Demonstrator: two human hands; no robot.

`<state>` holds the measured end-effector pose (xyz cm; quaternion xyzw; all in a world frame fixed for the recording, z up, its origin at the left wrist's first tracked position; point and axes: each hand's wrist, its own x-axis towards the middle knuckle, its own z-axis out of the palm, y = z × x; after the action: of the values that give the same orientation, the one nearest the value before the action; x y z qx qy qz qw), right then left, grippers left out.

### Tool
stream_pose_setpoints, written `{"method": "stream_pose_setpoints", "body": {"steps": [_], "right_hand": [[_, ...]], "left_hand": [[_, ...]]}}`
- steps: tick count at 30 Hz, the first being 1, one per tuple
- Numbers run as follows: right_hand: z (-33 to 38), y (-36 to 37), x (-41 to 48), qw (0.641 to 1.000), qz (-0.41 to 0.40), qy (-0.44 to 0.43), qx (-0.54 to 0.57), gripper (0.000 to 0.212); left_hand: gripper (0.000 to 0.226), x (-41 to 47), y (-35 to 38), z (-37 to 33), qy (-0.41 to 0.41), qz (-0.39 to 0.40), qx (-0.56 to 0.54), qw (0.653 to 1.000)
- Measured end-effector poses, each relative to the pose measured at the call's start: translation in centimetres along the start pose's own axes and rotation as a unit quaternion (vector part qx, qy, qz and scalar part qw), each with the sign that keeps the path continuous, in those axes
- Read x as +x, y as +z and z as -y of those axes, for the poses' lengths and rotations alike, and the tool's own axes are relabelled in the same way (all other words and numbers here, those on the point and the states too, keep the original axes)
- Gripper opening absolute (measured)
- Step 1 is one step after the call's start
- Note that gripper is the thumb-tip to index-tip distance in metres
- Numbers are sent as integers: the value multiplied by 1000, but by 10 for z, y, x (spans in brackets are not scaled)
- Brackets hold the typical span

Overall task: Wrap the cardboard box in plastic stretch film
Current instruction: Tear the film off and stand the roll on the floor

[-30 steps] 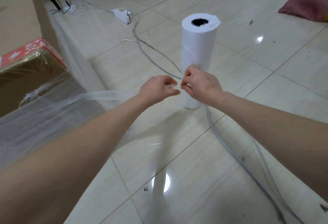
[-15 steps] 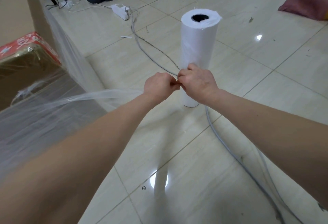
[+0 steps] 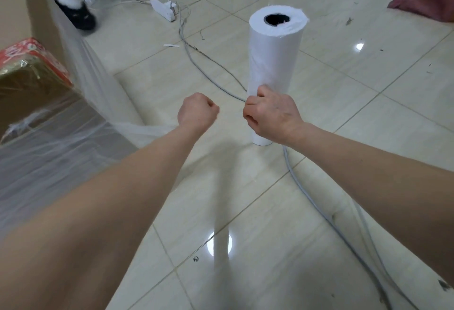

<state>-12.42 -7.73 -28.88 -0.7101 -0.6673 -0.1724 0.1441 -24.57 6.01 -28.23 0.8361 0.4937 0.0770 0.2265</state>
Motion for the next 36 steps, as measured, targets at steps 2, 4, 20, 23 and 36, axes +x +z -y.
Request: {"method": "stream_pose_setpoints", "body": {"steps": [2, 4, 20, 23, 36], "right_hand": [[-4, -1, 0, 1000, -15, 10, -1, 15], [-3, -1, 2, 999, 16, 32, -27, 11], [10, 12, 9, 978, 182, 83, -51, 25], [11, 11, 10, 977, 186, 91, -43, 25], [6, 17, -6, 995, 90, 14, -28, 29]], "left_hand": [[16, 4, -2, 8, 12, 7, -1, 1000], [14, 1, 0, 8, 61, 51, -16, 997], [62, -24, 17, 8, 304, 41, 100, 947], [53, -22, 33, -6, 298, 35, 175, 938], [22, 9, 23, 19, 58, 43, 7, 997]]}}
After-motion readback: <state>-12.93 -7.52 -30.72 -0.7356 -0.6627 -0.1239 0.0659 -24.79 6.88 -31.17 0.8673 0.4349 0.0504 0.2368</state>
